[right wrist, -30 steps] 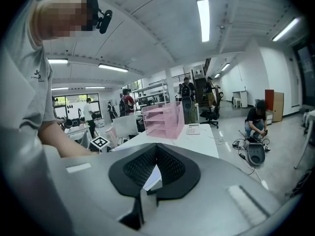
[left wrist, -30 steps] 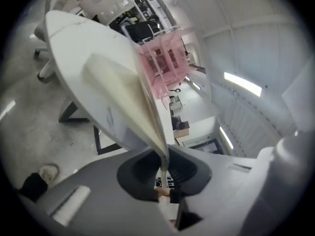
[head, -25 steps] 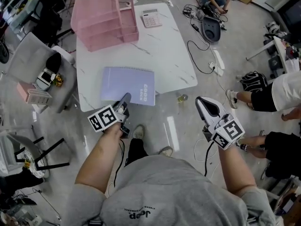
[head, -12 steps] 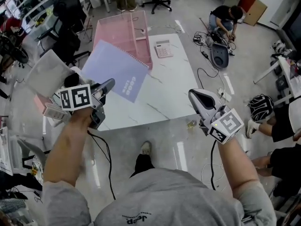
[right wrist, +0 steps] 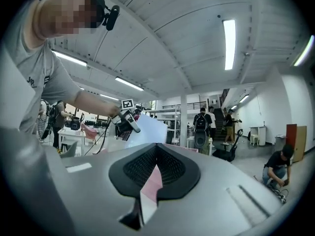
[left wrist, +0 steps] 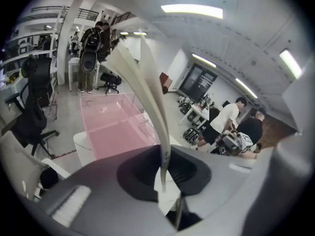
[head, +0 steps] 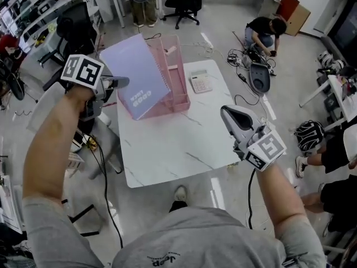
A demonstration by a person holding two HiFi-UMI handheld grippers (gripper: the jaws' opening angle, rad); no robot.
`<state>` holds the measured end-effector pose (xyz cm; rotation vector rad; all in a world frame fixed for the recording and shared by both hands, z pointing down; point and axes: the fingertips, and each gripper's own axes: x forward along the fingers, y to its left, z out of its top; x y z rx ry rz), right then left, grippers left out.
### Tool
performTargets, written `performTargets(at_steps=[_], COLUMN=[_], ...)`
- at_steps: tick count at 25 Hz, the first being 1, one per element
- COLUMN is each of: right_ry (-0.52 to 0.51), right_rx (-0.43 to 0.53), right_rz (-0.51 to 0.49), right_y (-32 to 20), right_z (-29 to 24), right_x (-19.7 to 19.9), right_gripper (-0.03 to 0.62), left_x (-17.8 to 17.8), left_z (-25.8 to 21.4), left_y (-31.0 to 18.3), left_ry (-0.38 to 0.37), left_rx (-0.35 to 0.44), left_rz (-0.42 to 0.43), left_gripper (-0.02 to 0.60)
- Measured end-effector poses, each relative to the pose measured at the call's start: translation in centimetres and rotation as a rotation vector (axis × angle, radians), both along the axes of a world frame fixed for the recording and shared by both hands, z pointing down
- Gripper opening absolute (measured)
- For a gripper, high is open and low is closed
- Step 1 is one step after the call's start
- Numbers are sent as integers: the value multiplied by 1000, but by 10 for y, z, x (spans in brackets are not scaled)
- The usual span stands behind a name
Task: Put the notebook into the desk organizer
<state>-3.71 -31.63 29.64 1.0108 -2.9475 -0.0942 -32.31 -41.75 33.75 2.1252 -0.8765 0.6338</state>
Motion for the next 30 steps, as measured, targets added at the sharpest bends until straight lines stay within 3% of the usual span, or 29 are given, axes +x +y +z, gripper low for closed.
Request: performTargets(at_steps=[6, 14, 24, 30], right_ry=[11, 34, 63, 64], right_rx=[10, -19, -53, -71], right_rz=[-1, -8, -11, -14], right_y=[-54, -99, -131, -138], right_z=[1, 23, 38, 49], right_x=[-39, -66, -85, -92], right_gripper=[2, 2, 2, 2], left_x=[-16, -31, -54, -60], left_z=[16, 44, 97, 120], left_y=[-55, -104, -154, -177], left_ry=[-50, -65, -302, -473], left_rx=[-122, -162, -171, -122], left_rz=[106, 125, 112, 112], left_gripper=[89, 89, 100, 127])
